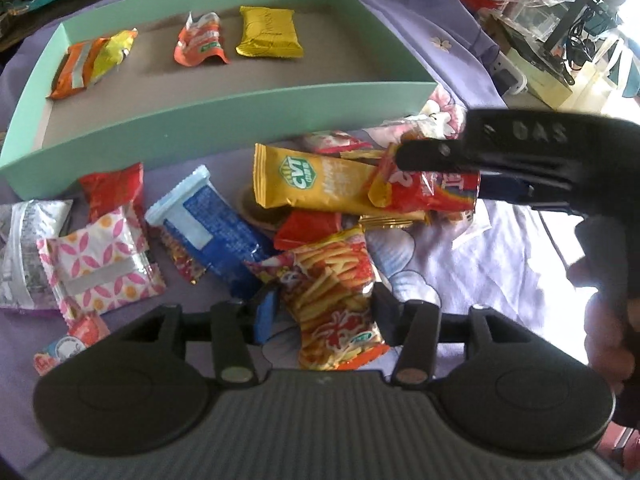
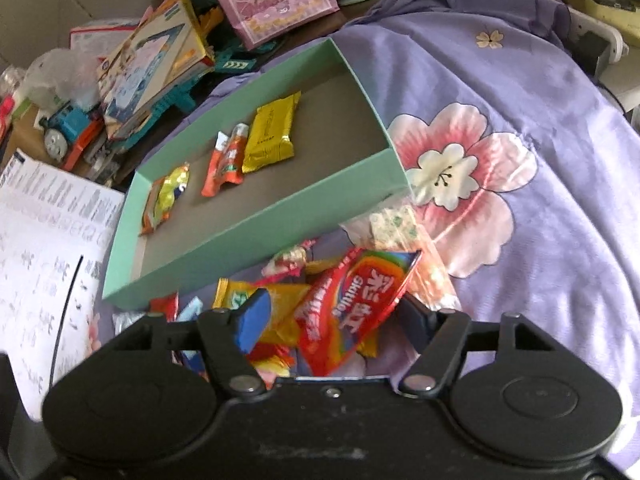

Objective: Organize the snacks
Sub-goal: 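Grasp the red-orange chip bag with the left tool while the right tool grasps the red bag, then lower both chip bags into the tray and open both tools, then grasp the clear bread bag with the right tool while the left tool grasps the yellow Mango bar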

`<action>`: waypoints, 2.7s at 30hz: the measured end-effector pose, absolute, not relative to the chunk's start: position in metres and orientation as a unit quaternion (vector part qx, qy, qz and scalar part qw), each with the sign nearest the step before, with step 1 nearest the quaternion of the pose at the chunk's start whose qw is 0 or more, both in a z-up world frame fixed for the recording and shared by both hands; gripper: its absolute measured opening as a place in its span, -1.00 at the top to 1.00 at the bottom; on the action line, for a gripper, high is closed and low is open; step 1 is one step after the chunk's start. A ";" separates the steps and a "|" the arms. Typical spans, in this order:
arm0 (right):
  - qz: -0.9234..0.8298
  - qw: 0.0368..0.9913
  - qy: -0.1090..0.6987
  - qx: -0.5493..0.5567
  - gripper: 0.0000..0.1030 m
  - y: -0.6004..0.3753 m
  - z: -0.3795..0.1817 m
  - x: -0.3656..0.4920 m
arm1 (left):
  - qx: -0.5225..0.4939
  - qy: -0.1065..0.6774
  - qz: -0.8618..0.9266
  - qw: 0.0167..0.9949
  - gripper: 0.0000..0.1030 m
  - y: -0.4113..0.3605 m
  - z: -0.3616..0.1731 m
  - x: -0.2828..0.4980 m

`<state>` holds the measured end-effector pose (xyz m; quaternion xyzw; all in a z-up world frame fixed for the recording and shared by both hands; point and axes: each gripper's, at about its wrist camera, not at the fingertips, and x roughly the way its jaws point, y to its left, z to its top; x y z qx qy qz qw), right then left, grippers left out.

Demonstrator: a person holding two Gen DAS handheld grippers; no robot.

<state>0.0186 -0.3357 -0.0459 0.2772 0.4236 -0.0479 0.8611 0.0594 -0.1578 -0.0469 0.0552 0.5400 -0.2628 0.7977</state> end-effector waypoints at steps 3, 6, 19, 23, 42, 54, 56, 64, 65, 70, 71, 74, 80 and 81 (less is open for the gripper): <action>-0.057 0.865 0.427 0.256 0.29 -0.328 -0.051 0.024 | 0.053 0.538 -0.266 0.799 0.04 -0.159 -0.048 0.060; -0.063 0.865 0.427 0.257 0.37 -0.325 -0.049 0.024 | 0.057 0.531 -0.273 0.801 0.12 -0.158 -0.046 0.058; -0.050 0.887 0.384 0.252 0.52 -0.332 0.001 0.013 | 0.008 0.482 -0.290 0.827 0.21 -0.138 0.008 0.067; -0.049 0.898 0.367 0.237 0.52 -0.335 0.020 0.025 | 0.002 0.456 -0.279 0.845 0.21 -0.134 0.031 0.090; -0.044 0.900 0.395 0.180 0.52 -0.343 0.013 0.145 | -0.005 0.469 -0.226 0.854 0.21 -0.177 0.008 0.213; -0.047 0.908 0.369 0.193 -1.00 -0.350 0.017 0.128 | 0.010 0.467 -0.169 0.868 -1.00 -0.169 -0.007 0.216; -0.049 0.905 0.372 0.201 -1.00 -0.350 0.015 0.121 | 0.005 0.470 -0.167 0.867 -1.00 -0.166 -0.007 0.213; -0.044 0.901 0.379 0.205 -1.00 -0.347 0.012 0.094 | 0.006 0.478 -0.167 0.863 -1.00 -0.159 -0.007 0.190; -0.044 0.903 0.376 0.204 -1.00 -0.346 0.013 0.090 | 0.007 0.478 -0.168 0.862 -1.00 -0.159 -0.006 0.187; -0.053 0.914 0.360 0.182 -1.00 -0.342 0.017 0.073 | 0.015 0.479 -0.173 0.861 -1.00 -0.158 -0.003 0.171; -0.059 0.918 0.356 0.163 -1.00 -0.341 0.019 0.070 | 0.017 0.479 -0.174 0.861 -1.00 -0.158 -0.003 0.167; -0.068 0.925 0.359 0.103 -1.00 -0.332 0.021 0.061 | 0.019 0.480 -0.176 0.859 -1.00 -0.159 -0.002 0.158; -0.058 0.914 0.383 0.118 -1.00 -0.334 0.012 0.044 | 0.031 0.487 -0.184 0.853 -1.00 -0.165 -0.007 0.141; -0.059 0.912 0.383 0.135 -1.00 -0.338 0.010 0.041 | 0.037 0.487 -0.187 0.852 -1.00 -0.167 -0.009 0.138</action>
